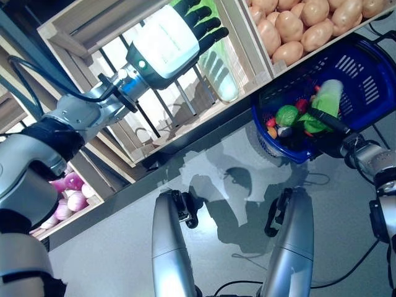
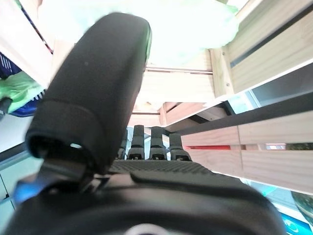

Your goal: Put vegetables into the basket

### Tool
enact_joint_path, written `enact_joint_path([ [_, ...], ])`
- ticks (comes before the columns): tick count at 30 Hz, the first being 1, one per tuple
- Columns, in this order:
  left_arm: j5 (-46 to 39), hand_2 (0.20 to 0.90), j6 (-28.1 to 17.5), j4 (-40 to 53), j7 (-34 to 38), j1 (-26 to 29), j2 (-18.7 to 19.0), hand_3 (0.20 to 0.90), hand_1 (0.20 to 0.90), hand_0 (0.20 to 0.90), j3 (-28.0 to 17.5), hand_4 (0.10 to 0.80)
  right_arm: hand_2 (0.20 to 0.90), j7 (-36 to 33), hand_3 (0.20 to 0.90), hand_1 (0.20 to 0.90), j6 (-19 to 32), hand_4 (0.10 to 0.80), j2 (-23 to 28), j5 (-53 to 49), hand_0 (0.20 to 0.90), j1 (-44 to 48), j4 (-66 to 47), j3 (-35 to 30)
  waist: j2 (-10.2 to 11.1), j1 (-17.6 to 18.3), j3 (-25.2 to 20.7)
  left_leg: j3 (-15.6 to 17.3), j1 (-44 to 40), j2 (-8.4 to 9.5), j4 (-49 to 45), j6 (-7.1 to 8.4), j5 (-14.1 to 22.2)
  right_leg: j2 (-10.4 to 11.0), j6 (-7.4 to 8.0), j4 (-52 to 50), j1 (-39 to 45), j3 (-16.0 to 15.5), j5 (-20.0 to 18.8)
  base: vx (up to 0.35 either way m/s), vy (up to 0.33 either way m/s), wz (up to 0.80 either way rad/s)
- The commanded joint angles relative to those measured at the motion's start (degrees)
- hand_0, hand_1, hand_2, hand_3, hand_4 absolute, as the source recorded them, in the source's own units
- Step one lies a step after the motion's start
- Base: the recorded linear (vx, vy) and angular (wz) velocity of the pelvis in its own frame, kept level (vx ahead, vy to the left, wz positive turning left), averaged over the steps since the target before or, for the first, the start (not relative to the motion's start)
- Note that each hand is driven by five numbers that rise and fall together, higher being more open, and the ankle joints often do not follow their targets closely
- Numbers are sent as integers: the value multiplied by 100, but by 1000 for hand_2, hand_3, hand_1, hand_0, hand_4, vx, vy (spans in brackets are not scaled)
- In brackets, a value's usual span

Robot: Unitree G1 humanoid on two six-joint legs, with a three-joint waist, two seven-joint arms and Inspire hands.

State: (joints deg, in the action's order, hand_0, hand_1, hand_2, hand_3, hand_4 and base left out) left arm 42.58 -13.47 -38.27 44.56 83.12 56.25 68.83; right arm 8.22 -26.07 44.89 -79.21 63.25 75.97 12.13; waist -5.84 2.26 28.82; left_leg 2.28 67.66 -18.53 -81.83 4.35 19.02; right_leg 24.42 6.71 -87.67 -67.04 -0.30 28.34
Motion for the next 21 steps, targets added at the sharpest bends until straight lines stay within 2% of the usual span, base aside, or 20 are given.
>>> enact_joint_path([
  [1,-514,900,557,-212,67,1070,102,900,900,900,-280,800,900,321,900,900,-194,800,-116,-81,900,84,-55,-108,124,69,-332,-261,42,-223,-31,476,585,195,-5,436,-213,63,-688,23,-7,-6],
  [7,-556,900,639,-353,-147,1234,144,900,900,900,-93,800,900,679,900,900,-220,800,-75,-82,900,-440,-311,-23,246,175,-349,-335,313,-280,-205,396,619,149,-15,287,-479,96,-716,-5,-1,-2],
  [17,-152,900,533,-436,-955,1415,100,900,900,900,277,800,900,794,900,900,229,800,-160,-114,900,-1142,-1282,-134,384,365,-387,-396,468,-385,-324,315,626,100,-42,241,-598,110,-761,-14,-10,-8],
  [21,-325,900,508,-603,-1449,1351,133,900,900,900,366,800,900,616,900,900,664,800,-126,-518,900,-1344,-1793,-247,430,437,-332,-431,577,-453,-364,310,636,116,-18,253,-679,129,-791,-40,-5,-3],
])
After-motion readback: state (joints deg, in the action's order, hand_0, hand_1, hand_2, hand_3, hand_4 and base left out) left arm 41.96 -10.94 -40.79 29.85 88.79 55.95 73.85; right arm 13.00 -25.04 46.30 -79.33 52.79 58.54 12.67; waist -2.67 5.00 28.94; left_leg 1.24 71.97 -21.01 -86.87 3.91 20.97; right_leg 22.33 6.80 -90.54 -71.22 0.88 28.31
